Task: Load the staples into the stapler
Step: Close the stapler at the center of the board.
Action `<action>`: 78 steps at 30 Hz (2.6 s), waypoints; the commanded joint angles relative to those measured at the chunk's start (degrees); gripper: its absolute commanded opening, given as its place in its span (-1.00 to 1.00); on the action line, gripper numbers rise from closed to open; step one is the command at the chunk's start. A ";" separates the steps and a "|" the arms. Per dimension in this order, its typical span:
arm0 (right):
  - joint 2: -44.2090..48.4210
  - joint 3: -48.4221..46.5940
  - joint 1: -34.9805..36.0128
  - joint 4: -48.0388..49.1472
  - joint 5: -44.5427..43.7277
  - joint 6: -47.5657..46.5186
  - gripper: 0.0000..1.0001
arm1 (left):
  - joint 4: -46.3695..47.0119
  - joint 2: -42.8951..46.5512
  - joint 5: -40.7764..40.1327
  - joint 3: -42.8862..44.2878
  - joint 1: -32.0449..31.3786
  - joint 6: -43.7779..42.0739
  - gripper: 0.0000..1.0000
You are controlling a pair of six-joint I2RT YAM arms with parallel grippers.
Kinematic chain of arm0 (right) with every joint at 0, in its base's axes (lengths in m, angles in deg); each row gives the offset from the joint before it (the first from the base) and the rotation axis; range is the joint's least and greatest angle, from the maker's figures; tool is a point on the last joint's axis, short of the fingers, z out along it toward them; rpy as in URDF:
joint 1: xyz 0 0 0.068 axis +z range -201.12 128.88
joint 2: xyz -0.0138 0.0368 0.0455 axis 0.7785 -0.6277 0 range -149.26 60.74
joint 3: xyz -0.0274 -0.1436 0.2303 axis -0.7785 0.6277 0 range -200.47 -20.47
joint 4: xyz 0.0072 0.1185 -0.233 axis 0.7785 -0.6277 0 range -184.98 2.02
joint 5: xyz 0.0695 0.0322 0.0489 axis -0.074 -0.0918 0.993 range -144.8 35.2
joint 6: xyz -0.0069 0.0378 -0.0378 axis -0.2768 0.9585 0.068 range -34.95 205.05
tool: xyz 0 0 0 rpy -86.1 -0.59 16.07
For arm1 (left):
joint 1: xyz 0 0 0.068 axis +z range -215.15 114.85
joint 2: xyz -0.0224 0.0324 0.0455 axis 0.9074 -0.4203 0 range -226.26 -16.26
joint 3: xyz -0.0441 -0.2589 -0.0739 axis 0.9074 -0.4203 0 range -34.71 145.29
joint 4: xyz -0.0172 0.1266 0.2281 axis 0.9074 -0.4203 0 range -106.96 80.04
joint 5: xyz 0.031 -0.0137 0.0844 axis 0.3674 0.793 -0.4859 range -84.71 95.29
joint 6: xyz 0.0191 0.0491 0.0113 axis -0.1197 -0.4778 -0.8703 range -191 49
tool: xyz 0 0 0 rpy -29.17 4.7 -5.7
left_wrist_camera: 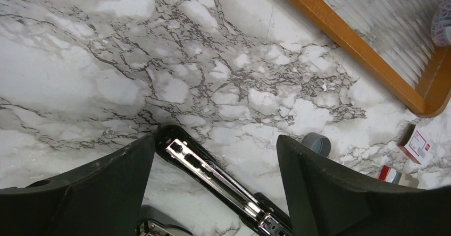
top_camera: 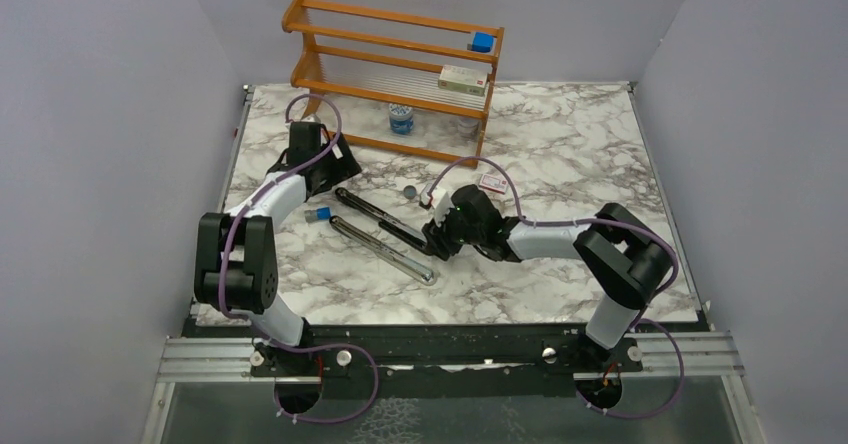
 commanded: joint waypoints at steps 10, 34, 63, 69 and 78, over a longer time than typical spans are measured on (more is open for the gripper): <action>-1.30 1.99 -0.12 8.74 -0.48 -0.86 -0.53 | 3.71 1.23 4.88 -3.20 0.13 10.21 0.78; -9.30 -7.48 -0.12 6.92 -15.59 8.66 -0.99 | 13.35 5.66 10.97 -12.15 0.13 22.16 0.97; -9.00 -8.63 -0.12 5.13 -5.08 8.49 -0.99 | 54.06 -17.78 14.87 -20.43 -1.08 42.06 0.94; -9.45 -9.21 -0.12 4.01 -4.97 7.95 -0.98 | 57.56 -20.00 12.50 -20.10 -0.91 42.00 0.93; -10.57 -10.39 -0.12 1.62 -5.10 7.08 -0.98 | 60.80 -16.86 11.69 -18.57 0.15 35.98 0.93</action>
